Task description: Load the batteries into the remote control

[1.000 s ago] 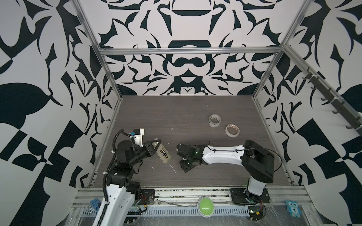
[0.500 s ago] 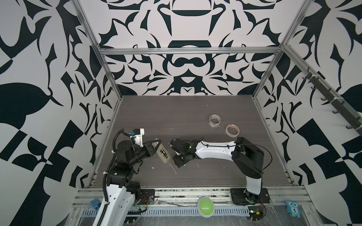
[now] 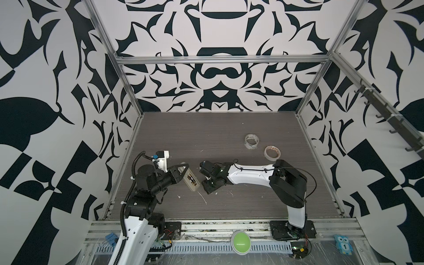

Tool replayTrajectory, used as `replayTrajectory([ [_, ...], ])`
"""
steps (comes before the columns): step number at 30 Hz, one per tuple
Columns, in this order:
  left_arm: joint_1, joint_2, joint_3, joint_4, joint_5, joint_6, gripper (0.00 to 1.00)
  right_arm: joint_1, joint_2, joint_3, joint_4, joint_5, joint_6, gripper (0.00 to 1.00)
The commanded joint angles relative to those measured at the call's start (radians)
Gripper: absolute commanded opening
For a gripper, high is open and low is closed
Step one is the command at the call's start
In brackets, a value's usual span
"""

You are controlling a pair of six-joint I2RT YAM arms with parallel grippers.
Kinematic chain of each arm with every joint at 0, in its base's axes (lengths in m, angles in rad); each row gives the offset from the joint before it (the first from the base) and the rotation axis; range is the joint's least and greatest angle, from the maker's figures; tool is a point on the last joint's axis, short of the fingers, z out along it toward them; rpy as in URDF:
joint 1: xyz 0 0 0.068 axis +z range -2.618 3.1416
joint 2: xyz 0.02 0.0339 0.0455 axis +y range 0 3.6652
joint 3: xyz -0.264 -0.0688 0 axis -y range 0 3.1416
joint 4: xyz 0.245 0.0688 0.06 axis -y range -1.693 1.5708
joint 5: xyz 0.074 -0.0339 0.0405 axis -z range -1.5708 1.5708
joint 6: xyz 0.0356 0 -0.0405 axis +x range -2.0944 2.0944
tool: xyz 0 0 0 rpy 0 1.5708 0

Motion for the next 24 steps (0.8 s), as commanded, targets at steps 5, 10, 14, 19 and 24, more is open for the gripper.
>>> replayTrajectory([
  [5, 0.003, -0.011, 0.007, 0.038, 0.011, 0.007, 0.0, -0.038, -0.013, -0.019, -0.085, 0.053, 0.009, 0.59],
  [10, 0.003, -0.007, 0.008, 0.039, 0.014, 0.007, 0.0, -0.044, 0.019, 0.011, -0.078, 0.049, -0.003, 0.59],
  [14, 0.003, -0.012, 0.008, 0.034, 0.01, 0.007, 0.0, -0.046, 0.003, 0.02, -0.091, 0.04, -0.012, 0.59],
  [19, 0.003, -0.007, 0.006, 0.038, 0.009, 0.007, 0.0, -0.046, -0.085, -0.007, -0.117, 0.048, -0.011, 0.59],
  [24, 0.003, -0.013, 0.004, 0.039, 0.012, 0.005, 0.0, -0.069, -0.111, -0.007, -0.141, 0.048, -0.037, 0.6],
])
